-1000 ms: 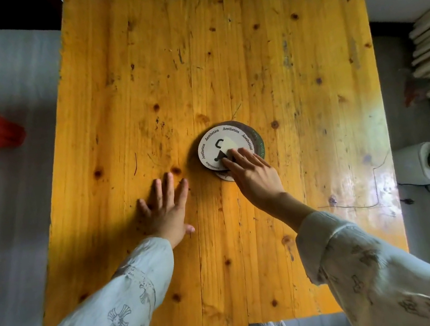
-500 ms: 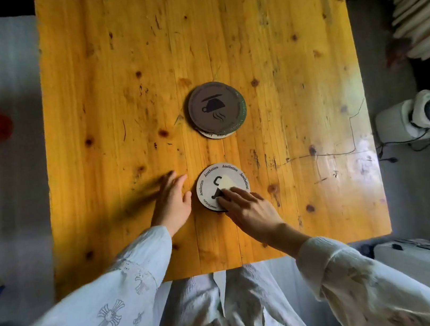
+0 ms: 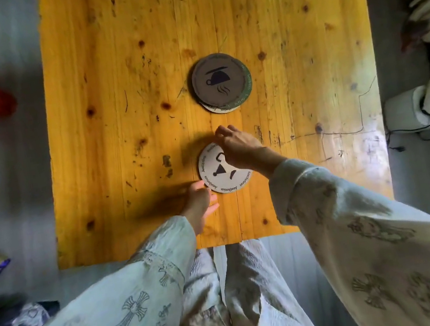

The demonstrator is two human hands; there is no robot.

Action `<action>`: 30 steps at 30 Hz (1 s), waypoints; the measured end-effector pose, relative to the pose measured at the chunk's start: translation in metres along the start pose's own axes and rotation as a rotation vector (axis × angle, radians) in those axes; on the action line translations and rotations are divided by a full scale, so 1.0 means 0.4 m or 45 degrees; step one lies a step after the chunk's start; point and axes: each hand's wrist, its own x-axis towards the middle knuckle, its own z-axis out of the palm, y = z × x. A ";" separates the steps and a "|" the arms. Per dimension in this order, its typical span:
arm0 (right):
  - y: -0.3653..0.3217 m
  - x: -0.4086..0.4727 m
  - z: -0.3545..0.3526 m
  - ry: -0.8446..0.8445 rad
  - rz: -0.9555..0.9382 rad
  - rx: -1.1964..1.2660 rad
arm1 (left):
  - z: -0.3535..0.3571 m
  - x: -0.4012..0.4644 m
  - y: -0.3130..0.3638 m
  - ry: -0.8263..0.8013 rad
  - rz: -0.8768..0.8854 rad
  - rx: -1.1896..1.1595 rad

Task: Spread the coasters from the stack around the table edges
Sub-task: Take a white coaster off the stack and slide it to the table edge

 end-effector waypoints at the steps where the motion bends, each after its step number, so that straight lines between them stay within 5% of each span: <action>1: 0.003 -0.003 0.005 -0.013 0.007 -0.014 | 0.002 -0.001 0.005 -0.001 -0.021 -0.046; 10: 0.049 -0.106 0.033 -0.101 0.426 0.463 | 0.001 0.006 0.047 0.067 0.122 -0.009; 17: 0.019 -0.229 0.064 -0.051 0.519 0.754 | -0.032 0.016 0.036 0.043 0.298 0.234; 22: 0.020 -0.210 0.067 0.091 0.555 0.814 | -0.023 0.012 -0.019 0.062 0.246 0.418; 30: 0.015 -0.207 0.094 0.002 0.651 0.921 | -0.015 0.011 -0.031 0.023 0.229 0.540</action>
